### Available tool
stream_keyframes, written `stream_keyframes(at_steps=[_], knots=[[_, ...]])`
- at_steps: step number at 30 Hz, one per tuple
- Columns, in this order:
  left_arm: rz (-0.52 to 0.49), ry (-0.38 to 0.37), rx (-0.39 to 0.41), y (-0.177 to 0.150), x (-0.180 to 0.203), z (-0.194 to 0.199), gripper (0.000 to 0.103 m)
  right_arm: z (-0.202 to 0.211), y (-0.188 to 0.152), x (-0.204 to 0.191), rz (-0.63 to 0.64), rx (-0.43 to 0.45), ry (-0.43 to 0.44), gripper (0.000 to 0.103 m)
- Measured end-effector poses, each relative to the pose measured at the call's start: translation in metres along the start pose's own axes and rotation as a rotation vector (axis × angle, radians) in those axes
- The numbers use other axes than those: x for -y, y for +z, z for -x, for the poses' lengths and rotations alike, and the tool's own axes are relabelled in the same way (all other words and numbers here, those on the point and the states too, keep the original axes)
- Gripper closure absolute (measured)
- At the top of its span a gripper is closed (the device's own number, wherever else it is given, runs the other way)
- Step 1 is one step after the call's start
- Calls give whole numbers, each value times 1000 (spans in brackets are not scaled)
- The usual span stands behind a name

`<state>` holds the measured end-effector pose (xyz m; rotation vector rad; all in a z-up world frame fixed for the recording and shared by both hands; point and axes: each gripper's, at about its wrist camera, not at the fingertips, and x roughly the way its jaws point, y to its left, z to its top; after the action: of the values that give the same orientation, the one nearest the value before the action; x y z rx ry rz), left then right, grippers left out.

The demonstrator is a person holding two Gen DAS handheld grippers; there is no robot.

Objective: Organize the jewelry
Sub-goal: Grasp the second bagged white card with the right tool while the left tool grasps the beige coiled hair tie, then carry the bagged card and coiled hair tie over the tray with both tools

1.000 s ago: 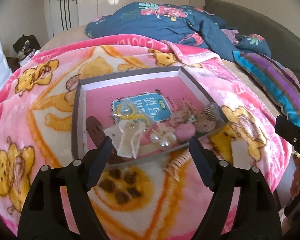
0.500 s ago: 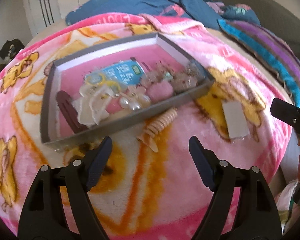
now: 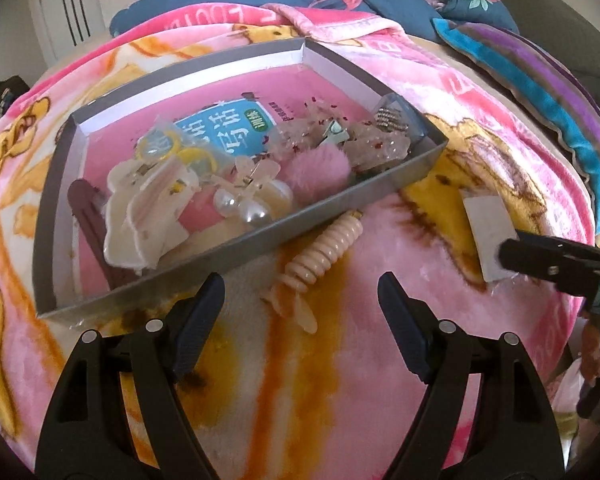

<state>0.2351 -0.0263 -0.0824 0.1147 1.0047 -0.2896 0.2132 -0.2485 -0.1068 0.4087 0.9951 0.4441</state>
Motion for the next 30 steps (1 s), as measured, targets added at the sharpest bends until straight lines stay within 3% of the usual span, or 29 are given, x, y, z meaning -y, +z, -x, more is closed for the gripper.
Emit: stream_keyframes(at_steps=[2, 3, 4, 5, 10, 13, 22, 30], knots=[[-4, -8, -4, 1, 1, -5, 32, -6, 0, 0, 12, 0, -18, 70], [-3, -13, -7, 1, 2, -7, 32, -5, 0, 0, 20, 2, -14, 71], [-8, -10, -11, 1, 3, -10, 39, -4, -1, -1, 30, 9, -8, 72], [-16, -9, -14, 1, 4, -12, 57, -1, -3, -4, 50, 16, -4, 73], [-62, -17, -34, -1, 17, -17, 82, 15, -10, -10, 110, 48, -22, 74], [-86, 11, -40, -4, 23, -16, 82, 26, -11, -12, 121, 71, -26, 74], [-37, -25, -25, -15, 20, 11, 84, 54, -11, -29, 175, 113, -42, 74], [35, -43, 113, -15, 3, 62, 84, 61, -4, -52, 223, 134, -39, 74]])
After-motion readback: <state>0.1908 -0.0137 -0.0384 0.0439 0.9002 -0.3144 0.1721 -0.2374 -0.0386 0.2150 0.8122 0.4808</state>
